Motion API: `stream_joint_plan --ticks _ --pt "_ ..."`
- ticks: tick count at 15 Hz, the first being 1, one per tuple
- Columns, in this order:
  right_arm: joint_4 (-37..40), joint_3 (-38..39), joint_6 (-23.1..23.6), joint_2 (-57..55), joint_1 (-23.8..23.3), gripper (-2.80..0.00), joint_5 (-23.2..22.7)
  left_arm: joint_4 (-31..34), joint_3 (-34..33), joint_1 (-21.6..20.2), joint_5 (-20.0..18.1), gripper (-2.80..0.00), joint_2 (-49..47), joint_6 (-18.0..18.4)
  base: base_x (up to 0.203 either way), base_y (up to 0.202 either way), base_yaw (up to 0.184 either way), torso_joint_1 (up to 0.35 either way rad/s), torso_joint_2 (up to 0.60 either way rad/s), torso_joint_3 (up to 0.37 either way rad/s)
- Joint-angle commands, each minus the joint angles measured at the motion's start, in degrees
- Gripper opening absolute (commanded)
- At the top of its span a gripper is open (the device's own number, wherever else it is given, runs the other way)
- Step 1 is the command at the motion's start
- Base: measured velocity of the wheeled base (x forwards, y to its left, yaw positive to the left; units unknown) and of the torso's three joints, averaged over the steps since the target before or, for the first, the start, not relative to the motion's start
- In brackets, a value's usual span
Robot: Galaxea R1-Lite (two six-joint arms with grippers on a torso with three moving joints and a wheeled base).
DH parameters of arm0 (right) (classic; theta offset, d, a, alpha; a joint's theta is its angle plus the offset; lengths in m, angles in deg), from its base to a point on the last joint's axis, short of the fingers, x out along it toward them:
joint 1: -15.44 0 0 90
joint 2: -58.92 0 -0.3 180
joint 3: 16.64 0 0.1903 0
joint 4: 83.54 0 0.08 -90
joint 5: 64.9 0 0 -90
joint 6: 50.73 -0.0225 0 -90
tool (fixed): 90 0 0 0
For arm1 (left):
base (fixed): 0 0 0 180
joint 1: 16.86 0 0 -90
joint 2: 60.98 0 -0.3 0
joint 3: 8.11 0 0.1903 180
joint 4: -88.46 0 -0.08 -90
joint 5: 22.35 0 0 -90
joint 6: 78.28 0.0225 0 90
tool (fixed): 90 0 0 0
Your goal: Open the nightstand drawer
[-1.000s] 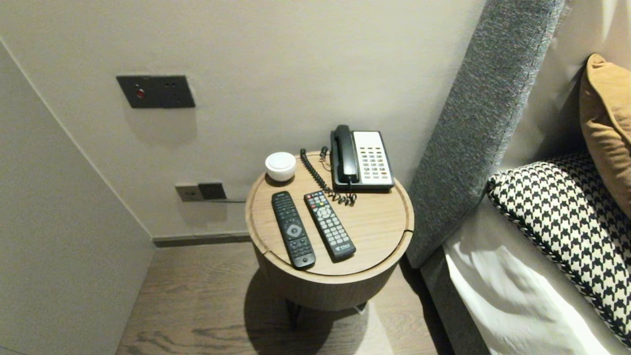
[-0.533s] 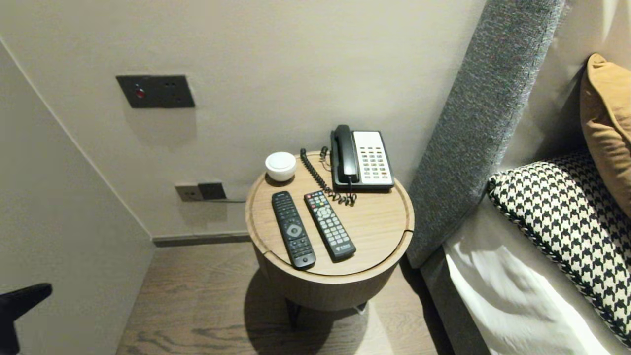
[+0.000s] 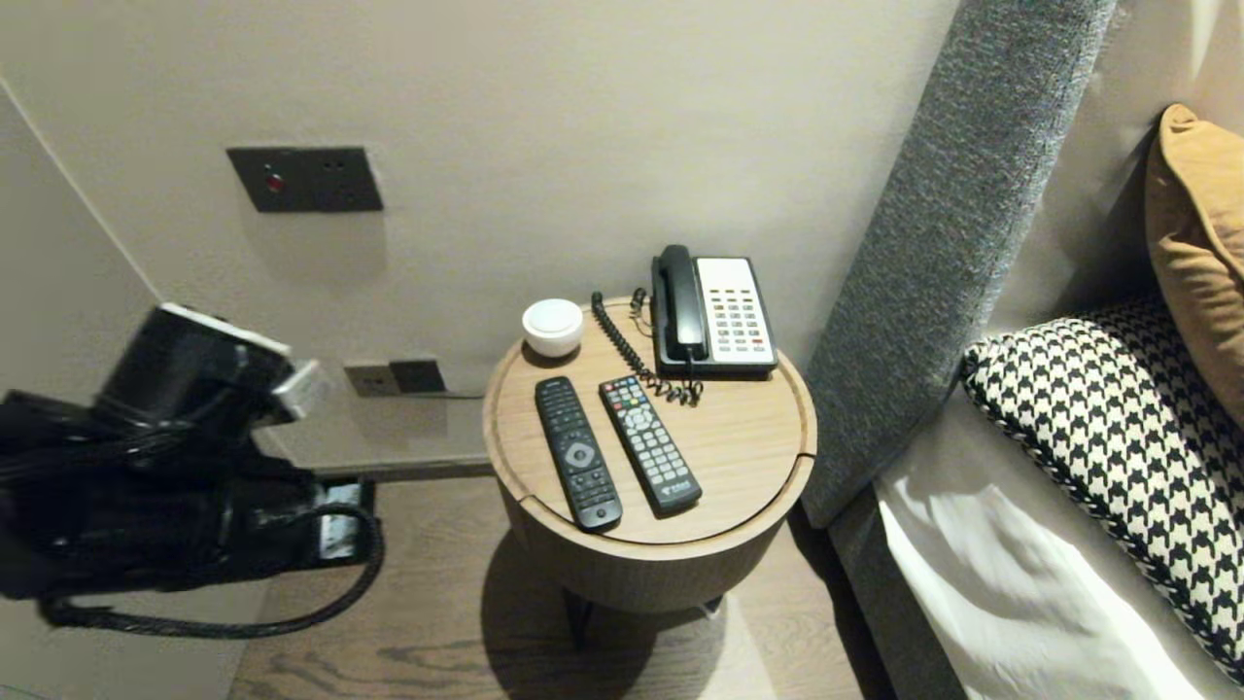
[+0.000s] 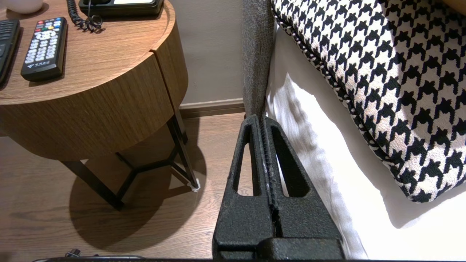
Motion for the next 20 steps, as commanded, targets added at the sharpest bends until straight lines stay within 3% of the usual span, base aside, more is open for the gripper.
stream_joint_plan --ticks 1,4,9,11,20 --pt "0.0 2.3 0.0 0.0 0.0 -2.8 0.0 0.2 7.6 6.8 1.9 -2.8 -12.6 -5.1 0.0 0.0 0.0 0.0 0.0 0.0" --pt "0.0 2.3 0.0 0.0 0.0 -2.8 0.0 -0.2 14.0 11.0 2.7 -2.8 -19.8 -8.0 0.0 0.0 0.0 0.0 0.0 0.0" --pt "0.0 2.3 0.0 0.0 0.0 -2.8 0.0 -4.6 17.4 11.8 3.7 -2.8 -26.5 -9.0 0.0 0.0 0.0 0.0 0.0 0.0" --pt "0.0 2.3 0.0 0.0 0.0 -2.8 0.0 -4.7 18.5 11.8 5.8 -2.8 -27.8 -9.0 0.0 0.0 0.0 0.0 0.0 0.0" --pt "0.0 2.3 0.0 0.0 0.0 -2.8 0.0 -4.7 19.6 11.8 5.8 -2.8 -30.3 -9.8 0.0 0.0 0.0 0.0 0.0 0.0"
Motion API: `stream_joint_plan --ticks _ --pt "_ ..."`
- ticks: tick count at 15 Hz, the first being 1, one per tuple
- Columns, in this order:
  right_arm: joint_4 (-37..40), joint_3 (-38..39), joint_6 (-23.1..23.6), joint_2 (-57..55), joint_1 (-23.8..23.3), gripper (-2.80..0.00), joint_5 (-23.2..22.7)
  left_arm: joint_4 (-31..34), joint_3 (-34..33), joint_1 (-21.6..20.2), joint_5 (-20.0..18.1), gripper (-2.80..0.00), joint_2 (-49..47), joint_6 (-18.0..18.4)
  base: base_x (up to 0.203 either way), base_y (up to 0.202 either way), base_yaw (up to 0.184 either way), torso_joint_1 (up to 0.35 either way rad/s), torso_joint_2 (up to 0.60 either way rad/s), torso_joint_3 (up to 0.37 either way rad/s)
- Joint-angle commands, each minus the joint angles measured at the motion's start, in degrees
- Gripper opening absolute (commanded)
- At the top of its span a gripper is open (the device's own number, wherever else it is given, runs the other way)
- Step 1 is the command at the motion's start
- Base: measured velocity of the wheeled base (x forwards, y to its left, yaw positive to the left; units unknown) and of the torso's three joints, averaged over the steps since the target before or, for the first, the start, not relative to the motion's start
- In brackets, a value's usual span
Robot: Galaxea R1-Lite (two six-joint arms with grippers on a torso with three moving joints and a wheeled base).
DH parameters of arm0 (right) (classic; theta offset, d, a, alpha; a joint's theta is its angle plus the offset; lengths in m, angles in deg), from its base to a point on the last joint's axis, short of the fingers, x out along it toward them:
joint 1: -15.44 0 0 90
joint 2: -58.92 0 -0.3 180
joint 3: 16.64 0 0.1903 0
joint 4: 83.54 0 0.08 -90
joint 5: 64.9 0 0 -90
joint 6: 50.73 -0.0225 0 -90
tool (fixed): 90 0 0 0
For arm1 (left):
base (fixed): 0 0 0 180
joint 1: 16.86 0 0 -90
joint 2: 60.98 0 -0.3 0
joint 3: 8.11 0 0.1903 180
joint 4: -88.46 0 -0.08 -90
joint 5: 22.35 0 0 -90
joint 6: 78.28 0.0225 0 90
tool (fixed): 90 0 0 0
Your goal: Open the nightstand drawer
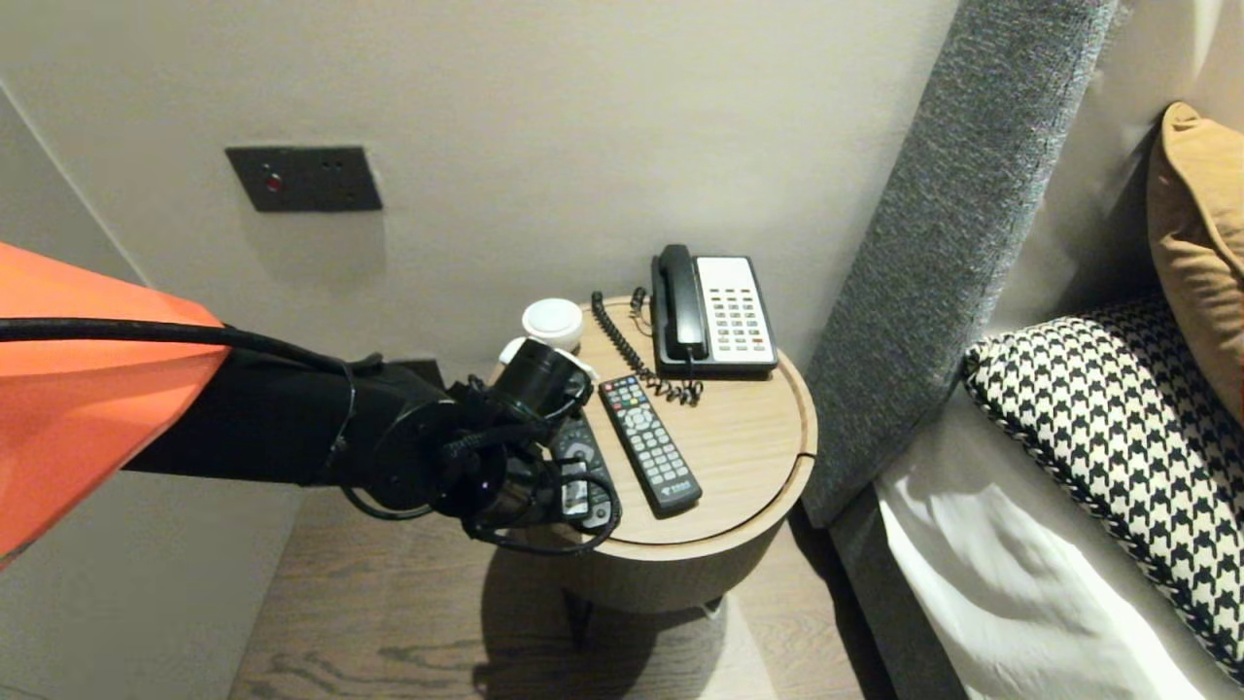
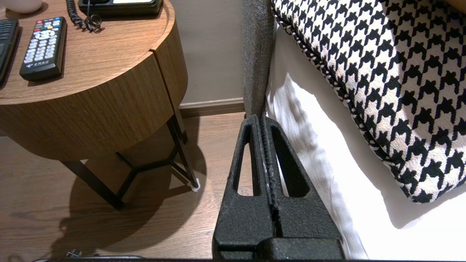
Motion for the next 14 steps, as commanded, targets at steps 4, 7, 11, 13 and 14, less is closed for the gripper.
stream_joint_plan --ticks 4,7,11,13,14 --pt "0.0 2.3 0.0 0.0 0.0 -2.8 0.0 0.3 -3.2 0.8 -0.8 -2.8 2.9 -0.9 0.0 0.0 0.0 0.0 0.0 0.0" --pt "0.0 2.3 0.0 0.0 0.0 -2.8 0.0 0.2 -5.3 1.3 -0.8 -2.8 3.8 -1.4 0.0 0.0 0.0 0.0 0.0 0.0" --pt "0.0 2.3 0.0 0.0 0.0 -2.8 0.0 -0.7 -8.5 3.5 -0.8 -2.8 4.9 -2.4 0.0 0.0 0.0 0.0 0.0 0.0" --pt "0.0 2.3 0.0 0.0 0.0 -2.8 0.0 -2.0 -10.3 5.5 -0.8 -2.8 5.6 -3.6 0.0 0.0 0.0 0.0 0.0 0.0" --pt "0.0 2.3 0.0 0.0 0.0 -2.8 0.0 -2.5 -11.1 6.2 -0.8 -2.8 5.7 -4.1 0.0 0.0 0.0 0.0 0.0 0.0"
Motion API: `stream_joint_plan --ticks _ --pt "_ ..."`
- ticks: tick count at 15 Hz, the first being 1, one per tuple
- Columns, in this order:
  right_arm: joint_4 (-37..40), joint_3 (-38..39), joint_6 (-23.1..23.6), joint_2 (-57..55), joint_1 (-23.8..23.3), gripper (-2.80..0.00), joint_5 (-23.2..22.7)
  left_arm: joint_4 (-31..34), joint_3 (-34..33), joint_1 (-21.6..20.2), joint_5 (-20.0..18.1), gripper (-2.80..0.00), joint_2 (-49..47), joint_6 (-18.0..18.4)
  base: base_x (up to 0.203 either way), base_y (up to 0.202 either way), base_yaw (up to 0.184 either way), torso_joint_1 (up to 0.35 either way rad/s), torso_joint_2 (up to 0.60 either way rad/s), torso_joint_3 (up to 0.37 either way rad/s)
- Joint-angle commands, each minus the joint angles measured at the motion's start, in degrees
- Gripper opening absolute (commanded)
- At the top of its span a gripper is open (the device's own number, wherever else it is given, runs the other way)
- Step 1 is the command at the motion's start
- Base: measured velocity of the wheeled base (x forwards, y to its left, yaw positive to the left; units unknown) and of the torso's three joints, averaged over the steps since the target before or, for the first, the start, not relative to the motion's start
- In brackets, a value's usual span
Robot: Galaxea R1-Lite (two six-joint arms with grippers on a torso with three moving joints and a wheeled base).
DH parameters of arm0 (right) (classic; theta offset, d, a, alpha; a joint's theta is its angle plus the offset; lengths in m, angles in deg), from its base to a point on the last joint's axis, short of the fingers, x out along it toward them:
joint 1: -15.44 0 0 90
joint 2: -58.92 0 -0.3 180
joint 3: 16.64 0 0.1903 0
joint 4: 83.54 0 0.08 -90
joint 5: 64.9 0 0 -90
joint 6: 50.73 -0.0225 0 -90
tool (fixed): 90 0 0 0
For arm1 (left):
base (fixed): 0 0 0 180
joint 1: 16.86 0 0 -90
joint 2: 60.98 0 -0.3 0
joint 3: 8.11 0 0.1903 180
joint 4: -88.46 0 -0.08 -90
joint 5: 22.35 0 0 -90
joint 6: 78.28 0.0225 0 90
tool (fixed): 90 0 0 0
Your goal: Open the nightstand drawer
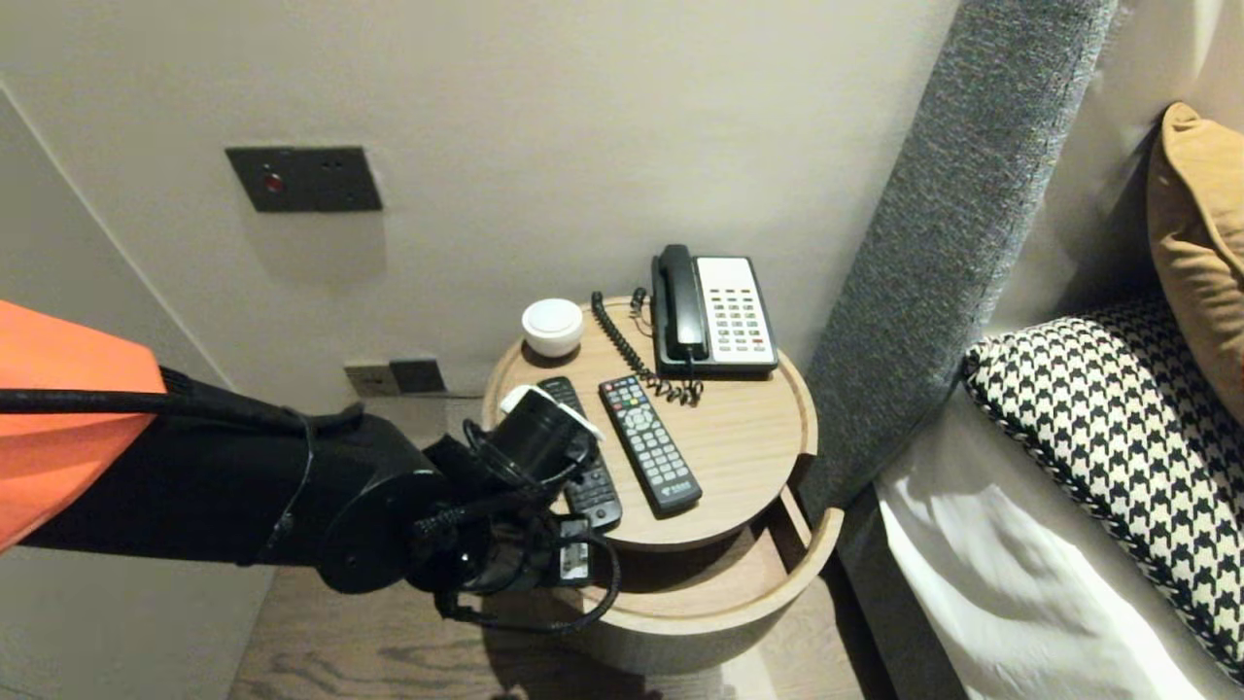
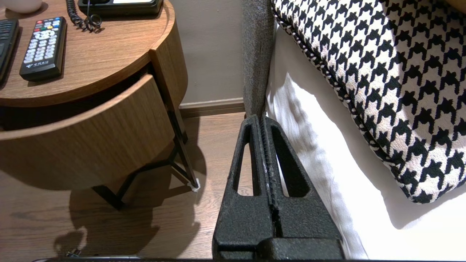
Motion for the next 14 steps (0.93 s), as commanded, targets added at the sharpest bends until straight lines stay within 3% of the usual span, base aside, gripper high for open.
stream_joint_plan --ticks 1,14 --pt "-0.1 2.3 0.0 0.0 0.0 -2.8 0.0 -0.6 -1.7 1.5 0.1 -2.8 1.1 -0.6 0.0 0.0 0.0 0.0 0.0 0.0" --pt "-0.1 2.3 0.0 0.0 0.0 -2.8 0.0 -3.1 -11.7 8.5 0.0 -2.8 4.8 -2.4 0.0 0.0 0.0 0.0 0.0 0.0"
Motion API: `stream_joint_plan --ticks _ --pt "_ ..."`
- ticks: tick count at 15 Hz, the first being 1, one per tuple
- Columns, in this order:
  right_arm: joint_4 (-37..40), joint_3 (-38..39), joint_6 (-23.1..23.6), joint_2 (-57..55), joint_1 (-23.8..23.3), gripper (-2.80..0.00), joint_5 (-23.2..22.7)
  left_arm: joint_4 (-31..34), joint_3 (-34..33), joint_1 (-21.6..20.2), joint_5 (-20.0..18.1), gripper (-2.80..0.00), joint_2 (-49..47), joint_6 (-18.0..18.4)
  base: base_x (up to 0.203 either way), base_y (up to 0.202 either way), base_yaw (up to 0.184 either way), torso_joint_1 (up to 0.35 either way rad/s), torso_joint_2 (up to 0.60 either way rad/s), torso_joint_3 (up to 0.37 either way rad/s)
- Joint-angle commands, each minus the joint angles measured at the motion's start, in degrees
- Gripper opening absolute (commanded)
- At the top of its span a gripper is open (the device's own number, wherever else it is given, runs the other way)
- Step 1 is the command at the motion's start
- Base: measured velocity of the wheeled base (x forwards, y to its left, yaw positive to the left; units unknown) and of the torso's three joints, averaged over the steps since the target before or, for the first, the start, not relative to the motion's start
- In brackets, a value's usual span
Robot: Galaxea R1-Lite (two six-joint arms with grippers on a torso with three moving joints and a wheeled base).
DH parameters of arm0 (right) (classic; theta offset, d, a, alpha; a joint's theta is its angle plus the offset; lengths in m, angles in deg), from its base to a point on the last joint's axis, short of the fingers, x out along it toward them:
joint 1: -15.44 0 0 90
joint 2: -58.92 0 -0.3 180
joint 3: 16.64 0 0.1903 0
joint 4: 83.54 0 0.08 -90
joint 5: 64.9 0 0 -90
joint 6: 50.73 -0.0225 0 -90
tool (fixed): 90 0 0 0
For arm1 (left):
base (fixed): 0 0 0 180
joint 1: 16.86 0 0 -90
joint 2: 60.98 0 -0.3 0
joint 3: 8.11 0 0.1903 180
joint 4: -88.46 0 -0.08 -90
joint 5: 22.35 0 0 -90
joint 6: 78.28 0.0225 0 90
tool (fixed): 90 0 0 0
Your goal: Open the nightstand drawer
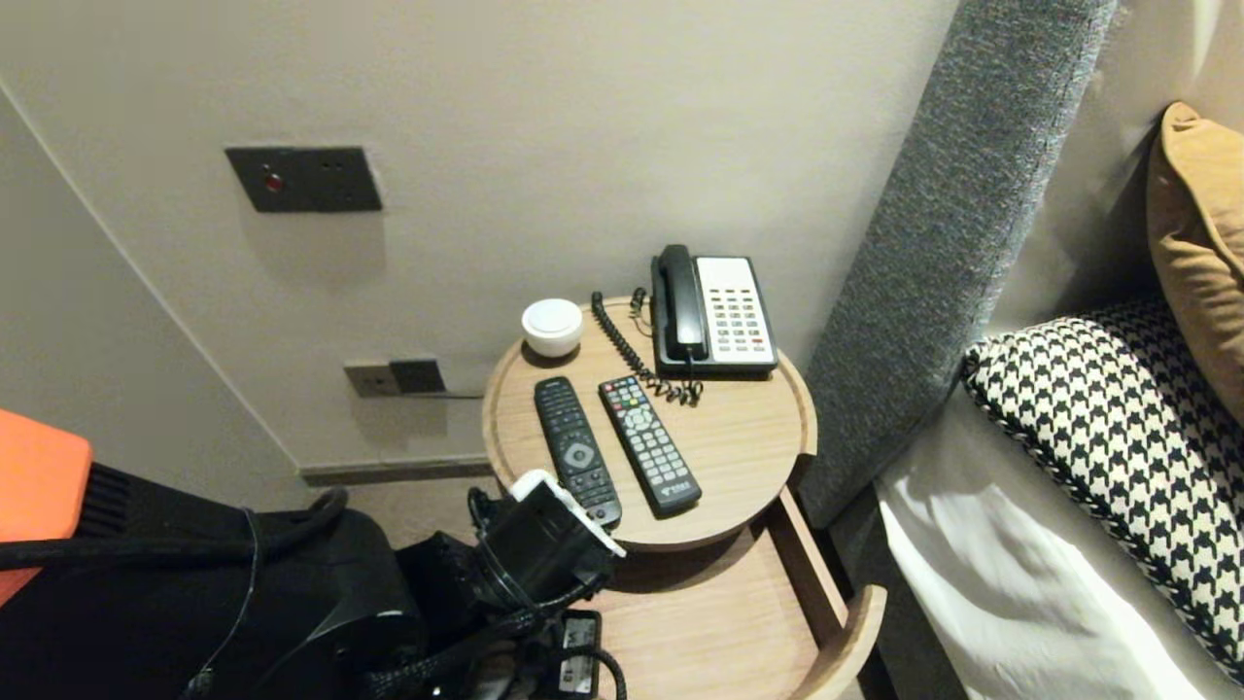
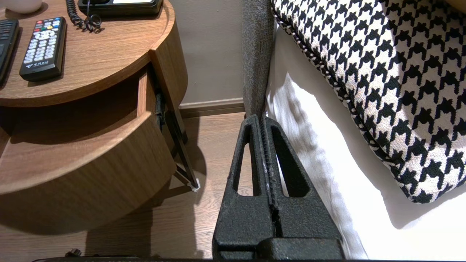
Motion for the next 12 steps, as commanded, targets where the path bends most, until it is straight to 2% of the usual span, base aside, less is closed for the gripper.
stream_joint_plan --ticks 1,7,12 --pt "0.0 2.3 0.0 0.0 0.0 -2.8 0.0 0.0 -1.3 1.2 0.1 -2.8 1.1 -0.2 0.0 0.0 0.0 0.0 0.0 0.0" --pt "0.0 2.3 0.0 0.0 0.0 -2.8 0.0 0.0 -3.5 4.2 0.1 -2.8 2.6 -0.2 0.0 0.0 0.0 0.0 0.0 0.0" --pt "0.0 2.3 0.0 0.0 0.0 -2.8 0.0 -1.0 -3.6 4.7 0.1 -2.8 2.8 -0.1 0.0 0.0 0.0 0.0 0.0 0.0"
